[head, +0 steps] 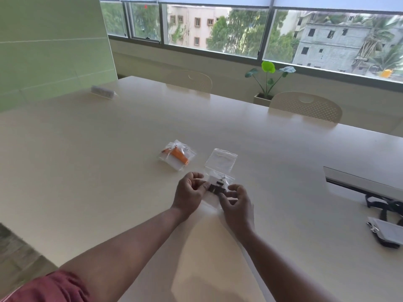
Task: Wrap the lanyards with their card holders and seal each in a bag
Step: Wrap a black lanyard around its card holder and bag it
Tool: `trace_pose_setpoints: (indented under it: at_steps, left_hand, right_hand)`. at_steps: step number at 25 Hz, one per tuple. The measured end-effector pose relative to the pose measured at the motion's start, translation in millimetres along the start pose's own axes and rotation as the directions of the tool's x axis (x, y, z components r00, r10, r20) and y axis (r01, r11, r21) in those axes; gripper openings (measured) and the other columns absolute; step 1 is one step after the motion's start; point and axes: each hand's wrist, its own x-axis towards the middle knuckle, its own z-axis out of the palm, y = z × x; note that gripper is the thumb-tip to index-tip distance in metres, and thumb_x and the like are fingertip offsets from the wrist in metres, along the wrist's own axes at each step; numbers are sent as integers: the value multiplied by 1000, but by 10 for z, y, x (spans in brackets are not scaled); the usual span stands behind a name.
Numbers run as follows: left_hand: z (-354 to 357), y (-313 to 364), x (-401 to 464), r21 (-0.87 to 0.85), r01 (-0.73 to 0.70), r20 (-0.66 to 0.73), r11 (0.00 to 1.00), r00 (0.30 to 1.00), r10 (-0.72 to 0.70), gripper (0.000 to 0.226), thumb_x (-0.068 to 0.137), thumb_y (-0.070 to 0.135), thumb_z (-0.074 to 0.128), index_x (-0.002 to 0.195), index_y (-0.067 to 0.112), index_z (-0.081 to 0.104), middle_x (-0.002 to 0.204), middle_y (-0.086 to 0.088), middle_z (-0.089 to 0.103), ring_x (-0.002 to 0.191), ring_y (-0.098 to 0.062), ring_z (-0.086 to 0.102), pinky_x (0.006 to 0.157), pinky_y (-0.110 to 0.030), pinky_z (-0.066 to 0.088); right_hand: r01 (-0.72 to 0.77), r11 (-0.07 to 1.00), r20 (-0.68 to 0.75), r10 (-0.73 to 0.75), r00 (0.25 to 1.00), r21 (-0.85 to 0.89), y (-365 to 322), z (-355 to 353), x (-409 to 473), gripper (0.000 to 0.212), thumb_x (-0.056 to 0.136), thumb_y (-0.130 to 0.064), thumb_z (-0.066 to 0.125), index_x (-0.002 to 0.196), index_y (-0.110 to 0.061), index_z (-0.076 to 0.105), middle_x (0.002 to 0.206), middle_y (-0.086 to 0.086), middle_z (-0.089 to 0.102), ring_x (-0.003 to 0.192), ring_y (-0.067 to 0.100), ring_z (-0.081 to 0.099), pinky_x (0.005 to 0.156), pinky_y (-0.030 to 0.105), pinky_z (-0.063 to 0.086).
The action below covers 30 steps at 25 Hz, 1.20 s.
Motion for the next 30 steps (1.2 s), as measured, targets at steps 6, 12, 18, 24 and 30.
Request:
trace_pose_setpoints:
  at_steps: [6,12,18,24,30]
  left_hand:
    - [-641,-156,633,455,-321,-62,830,919,390,26,94,24,68,117,13,69,113,0,73,108,-21,65,95,-37,51]
    - [-1046,-280,1233,705,-397,180,587,902,393,57,93,38,52,146,18,52,148,-1,56,146,-26,34,113,-45,24]
    - [-1007,-454,1505,743,-296,217,601,955,201,63,99,55,38,157,31,32,167,5,25,155,-20,7,120,-44,12]
    - [-996,-430,1441,751,-291,197,593,955,220,74,91,63,37,158,35,27,168,3,20,155,-22,10,121,-43,11]
    - [-1005,-396,1406,761,-296,190,577,952,238,66,97,59,44,156,31,32,169,0,18,154,-23,8,119,-48,11]
  right_hand:
    - [116,965,61,-105,993,-236,-233,954,329,37,84,-43,64,120,-41,55,113,-18,69,85,-2,64,70,26,52]
    - [236,792,166,-171,971,-563,-326,1458,711,74,83,-54,48,152,-29,35,144,-8,55,137,21,38,107,42,35]
    - [171,712,239,-5,971,-681,-301,1632,820,77,90,-57,24,160,-31,7,167,-5,21,154,19,10,118,44,8]
    - [153,706,259,44,965,-692,-284,1634,802,77,92,-68,7,160,-33,-4,169,-10,10,155,18,2,118,45,1]
    - [157,705,212,-10,977,-692,-263,1605,787,84,88,-67,26,161,-31,4,168,-7,16,155,20,6,120,45,7]
